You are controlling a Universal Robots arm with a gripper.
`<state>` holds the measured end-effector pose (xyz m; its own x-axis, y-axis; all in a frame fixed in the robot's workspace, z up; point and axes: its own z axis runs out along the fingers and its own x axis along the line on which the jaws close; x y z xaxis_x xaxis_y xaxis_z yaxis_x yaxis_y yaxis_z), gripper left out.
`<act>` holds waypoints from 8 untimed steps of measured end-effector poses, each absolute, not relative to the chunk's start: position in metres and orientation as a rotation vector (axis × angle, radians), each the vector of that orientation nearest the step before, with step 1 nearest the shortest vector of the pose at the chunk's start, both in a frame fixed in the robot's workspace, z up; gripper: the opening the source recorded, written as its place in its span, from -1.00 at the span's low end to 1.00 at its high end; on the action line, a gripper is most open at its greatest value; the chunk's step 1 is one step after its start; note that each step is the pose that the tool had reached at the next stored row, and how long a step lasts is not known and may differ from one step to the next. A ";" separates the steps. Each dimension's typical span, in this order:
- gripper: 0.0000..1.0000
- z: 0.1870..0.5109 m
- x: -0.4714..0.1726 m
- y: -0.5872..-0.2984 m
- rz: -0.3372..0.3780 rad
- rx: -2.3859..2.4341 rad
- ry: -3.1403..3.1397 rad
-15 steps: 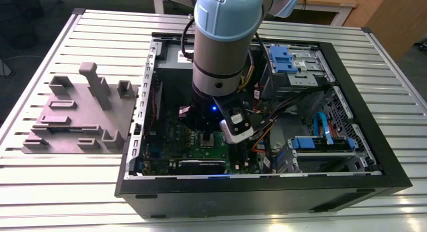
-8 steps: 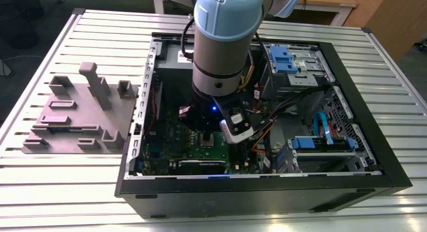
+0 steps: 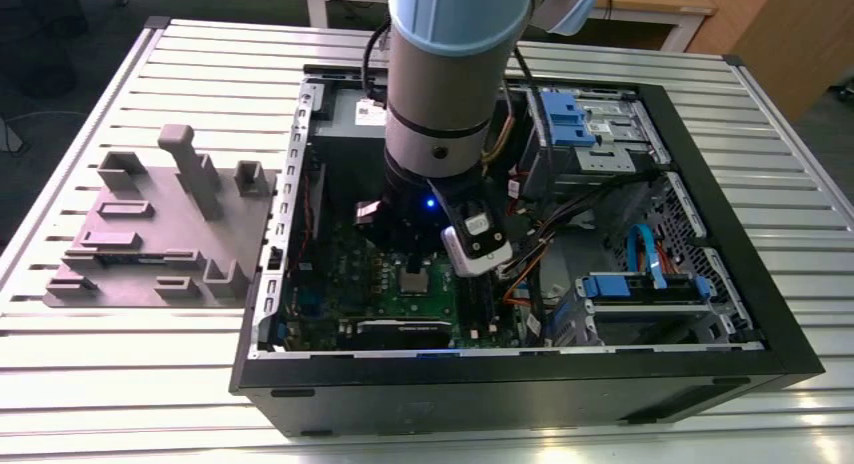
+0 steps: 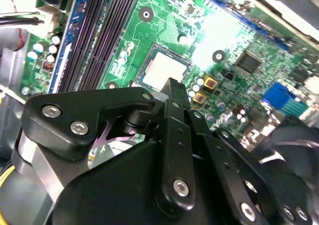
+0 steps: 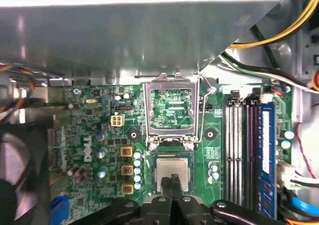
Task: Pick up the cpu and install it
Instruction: 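Close the cpu cover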
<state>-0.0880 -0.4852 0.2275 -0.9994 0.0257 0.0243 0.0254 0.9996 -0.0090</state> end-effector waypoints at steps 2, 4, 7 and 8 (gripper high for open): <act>-0.80 0.233 -0.088 -0.485 0.014 -0.040 -3.117; -0.80 0.238 -0.088 -0.485 0.014 -0.040 -3.117; -0.80 0.239 -0.088 -0.485 0.014 -0.040 -3.117; -0.80 0.239 -0.088 -0.485 0.014 -0.040 -3.117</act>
